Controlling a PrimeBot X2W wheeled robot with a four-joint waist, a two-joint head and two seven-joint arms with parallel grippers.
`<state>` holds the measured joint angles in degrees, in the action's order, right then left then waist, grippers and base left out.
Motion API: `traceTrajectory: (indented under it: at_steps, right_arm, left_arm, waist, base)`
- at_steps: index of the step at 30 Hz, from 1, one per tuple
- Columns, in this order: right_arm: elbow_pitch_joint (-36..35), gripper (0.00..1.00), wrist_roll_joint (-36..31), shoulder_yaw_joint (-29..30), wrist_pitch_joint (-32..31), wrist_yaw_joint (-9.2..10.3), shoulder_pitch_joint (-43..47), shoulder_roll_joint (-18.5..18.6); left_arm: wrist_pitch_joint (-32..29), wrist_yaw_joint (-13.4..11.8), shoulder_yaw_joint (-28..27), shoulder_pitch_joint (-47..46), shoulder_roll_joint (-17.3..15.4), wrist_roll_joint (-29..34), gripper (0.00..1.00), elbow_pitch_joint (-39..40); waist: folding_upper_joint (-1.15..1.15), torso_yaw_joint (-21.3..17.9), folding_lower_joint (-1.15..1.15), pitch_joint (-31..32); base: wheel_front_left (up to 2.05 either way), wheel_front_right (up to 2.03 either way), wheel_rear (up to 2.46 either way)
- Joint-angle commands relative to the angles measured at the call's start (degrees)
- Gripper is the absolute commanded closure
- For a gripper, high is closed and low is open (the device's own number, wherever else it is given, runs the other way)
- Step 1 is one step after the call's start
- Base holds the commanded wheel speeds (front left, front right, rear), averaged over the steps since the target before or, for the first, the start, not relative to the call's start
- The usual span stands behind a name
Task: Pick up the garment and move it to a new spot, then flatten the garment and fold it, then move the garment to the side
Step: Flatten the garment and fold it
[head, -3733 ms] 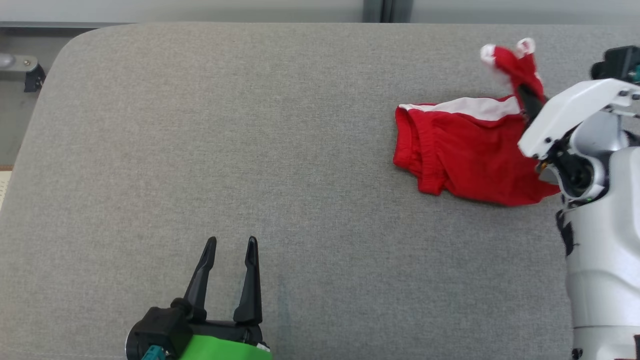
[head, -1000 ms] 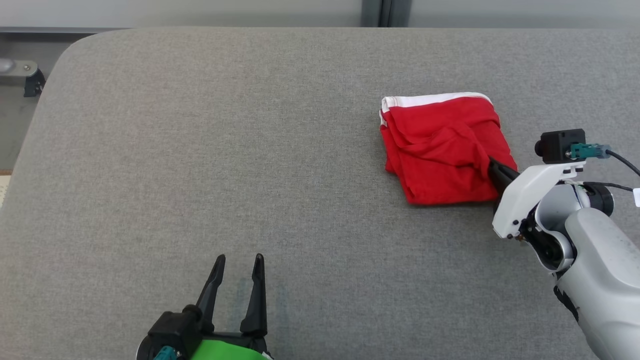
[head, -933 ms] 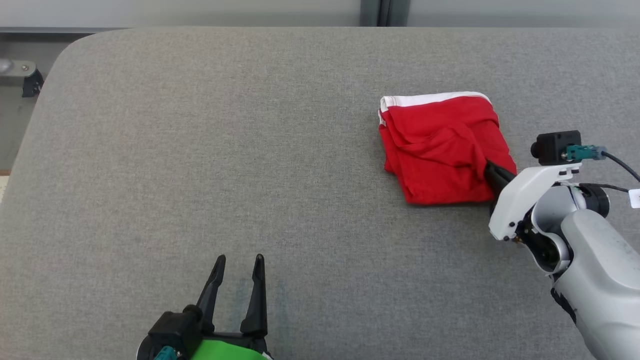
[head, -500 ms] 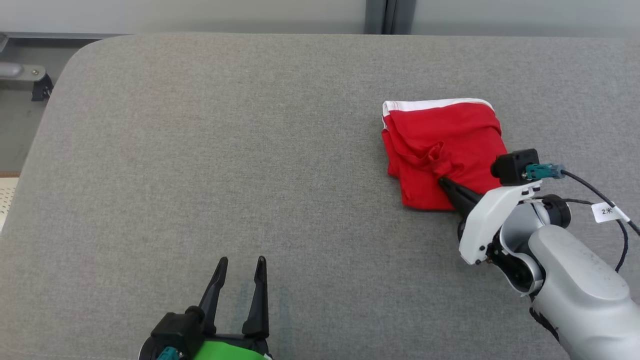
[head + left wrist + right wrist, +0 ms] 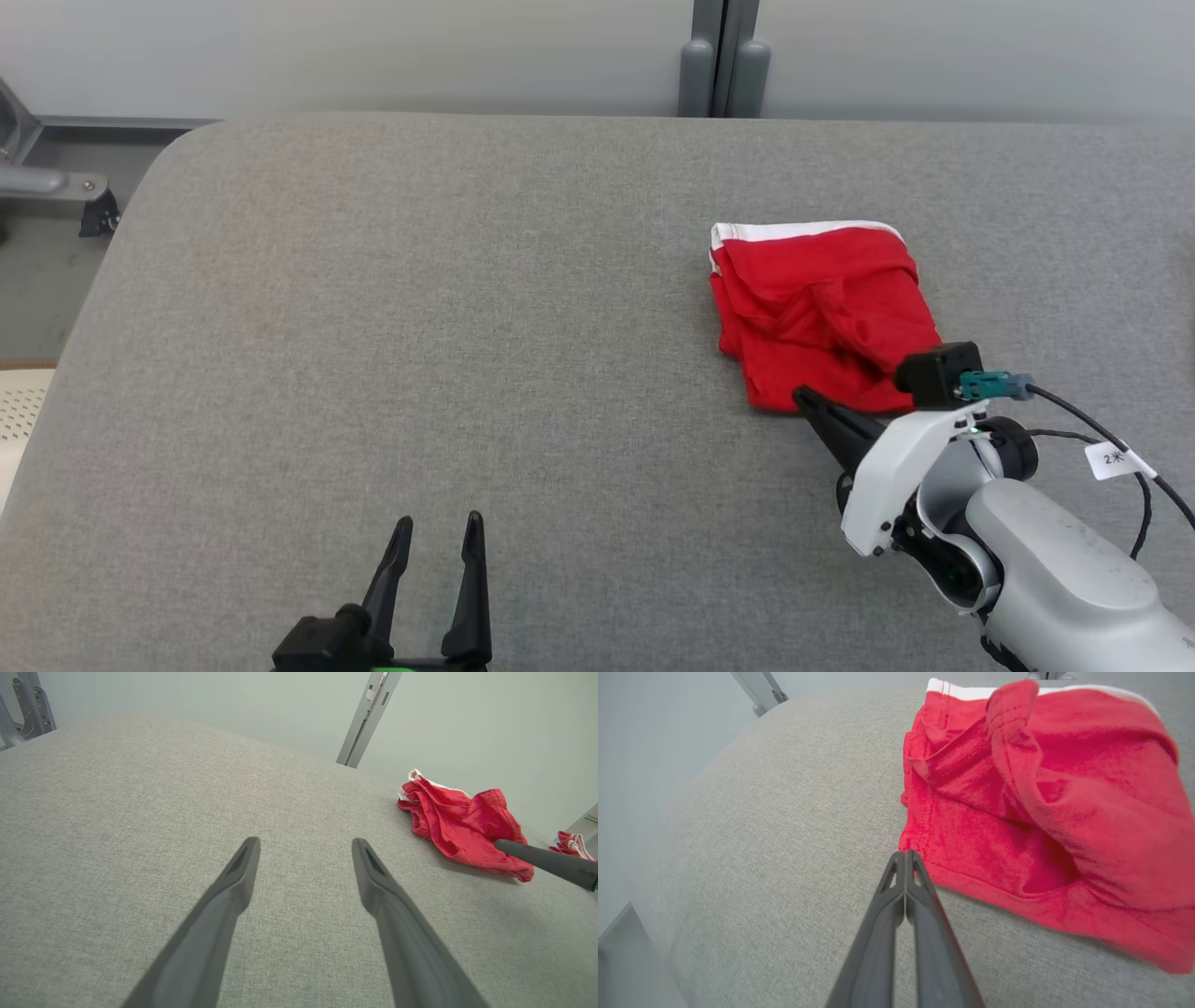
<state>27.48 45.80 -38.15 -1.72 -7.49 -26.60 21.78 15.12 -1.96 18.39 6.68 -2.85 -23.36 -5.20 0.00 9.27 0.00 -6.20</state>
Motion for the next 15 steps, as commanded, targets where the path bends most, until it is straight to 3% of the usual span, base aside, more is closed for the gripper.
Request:
traceTrajectory:
  at_steps: [1, 9, 15]
  right_arm:
    - [-0.65, 1.00, -0.14, 0.67, 1.47, 0.01, 1.09, 0.50]
    - [-3.86, 1.00, -6.28, 7.63, 7.11, 0.01, -0.90, 2.11]
    - [-2.86, 1.00, -9.74, 14.00, 4.18, 0.01, -5.39, 3.37]
  left_arm:
    - [0.00, -0.26, -0.40, 1.23, -0.10, -0.10, 0.00, 0.20]
    - [0.00, -0.11, -1.06, 1.70, -0.10, 0.66, 0.00, 1.43]
    - [0.00, 0.57, 0.08, -1.84, -0.10, 1.04, 0.00, 2.03]
  waist:
    - [0.00, -0.81, 0.00, 1.40]
    - [0.00, -2.66, 0.00, 1.20]
    - [0.00, -1.57, 0.00, -4.31]
  base:
    - [0.00, 0.00, 0.00]
    - [0.00, 0.00, 0.00]
    - [0.00, 0.00, 0.00]
